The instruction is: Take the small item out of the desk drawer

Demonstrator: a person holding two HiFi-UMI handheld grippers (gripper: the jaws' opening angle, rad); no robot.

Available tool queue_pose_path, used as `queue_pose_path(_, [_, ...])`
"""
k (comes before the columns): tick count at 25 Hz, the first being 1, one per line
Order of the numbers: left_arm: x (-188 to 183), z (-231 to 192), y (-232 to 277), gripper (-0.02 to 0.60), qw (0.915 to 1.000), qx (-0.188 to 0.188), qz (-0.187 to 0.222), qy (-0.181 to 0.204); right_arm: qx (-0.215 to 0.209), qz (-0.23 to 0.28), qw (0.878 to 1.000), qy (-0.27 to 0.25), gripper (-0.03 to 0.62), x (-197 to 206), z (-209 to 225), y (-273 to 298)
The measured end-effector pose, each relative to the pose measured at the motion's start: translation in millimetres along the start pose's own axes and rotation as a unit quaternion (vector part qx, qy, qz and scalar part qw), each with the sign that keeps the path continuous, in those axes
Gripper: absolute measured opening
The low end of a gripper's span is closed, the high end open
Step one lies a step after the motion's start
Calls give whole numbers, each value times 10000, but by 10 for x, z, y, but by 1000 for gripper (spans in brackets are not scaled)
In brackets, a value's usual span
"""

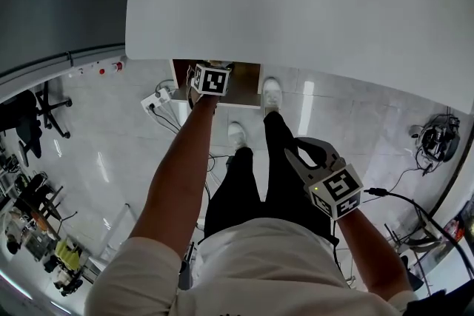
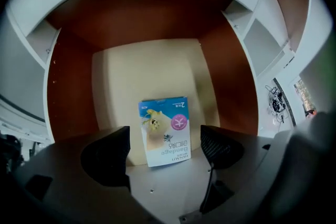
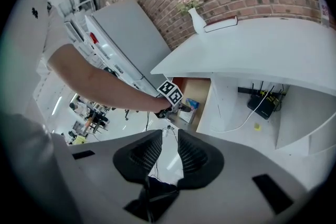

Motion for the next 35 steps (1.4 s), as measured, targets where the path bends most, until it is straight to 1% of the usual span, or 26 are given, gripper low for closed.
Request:
queue_pose_path(1, [-7,-25,47,393,10000,21,-10,-44,-3,-18,10000,20,109,9,11,15])
queue_pose_path(5, [-61,-77,201,394,10000,-26,-65,10,-55,-100,9999,71,109,42,66,105])
queue_pose_path(7, [-72,-92,266,396,9999,-49,-100,-126,-83,-166,9998,70,109,57,83,154])
queue_pose_path(9, [-36,-109,353,396,9989,-90,-291,-359,-105,-200,9997,72,109,65,102,201])
queue_pose_path(11, [4,-112,481,396,9979,-169,-412,-472,-109,-222,9997,81,109,73,121,232])
queue_pose_path(12, [-28,-99,532,396,9985,-181,-288,-431,-106,-235,9996,85,109,72,127,240])
queue_pose_path(13, [-131,-70,546,396,9994,-146,49,-315,-103,-247,9996,86,107,70,131,241])
queue_pose_path(14, [-281,-34,531,396,9985,-74,511,-162,-100,-255,9996,86,107,65,134,239])
queue_pose_path(15, [-406,-7,514,396,9960,-9,888,-42,-97,-260,9996,84,107,60,138,235])
queue_pose_path(16, [-474,5,506,396,9940,31,1097,22,-93,-263,9996,84,106,59,144,231])
queue_pose_path(17, [-498,7,503,394,9931,52,1174,41,-90,-268,9996,81,104,62,153,231])
queue_pose_path(19, [-453,-13,512,394,9944,50,1060,-11,-85,-281,9995,63,104,76,181,237])
queue_pose_path(23, [-212,-94,575,394,9989,-31,394,-255,-49,-277,9996,73,101,100,236,248])
queue_pose_path(26, [-41,-150,626,394,9990,-87,-89,-432,-46,-276,9996,60,101,96,224,248])
queue_pose_path(28, [26,-163,618,394,9982,-89,-300,-521,-47,-258,9996,51,100,71,215,250])
queue_pose_path(30, [29,-136,530,393,9977,-36,-360,-576,-40,-229,9997,47,101,46,200,238])
queue_pose_path(33, [-61,-55,302,393,9983,80,-145,-567,-46,-191,9998,15,100,22,155,194])
queue_pose_path(35, [-77,-49,214,393,9985,74,-3,-551,-64,-161,9998,-27,101,13,114,182])
Point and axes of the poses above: the fingertips, and each gripper's own axes: y forward along the fingers, z to its right, x out of its underside, the point moved 6 cm from there along -y, backward along the fingers, and after that the axes turned 7 degrees about -z, right-handed, at the moved point
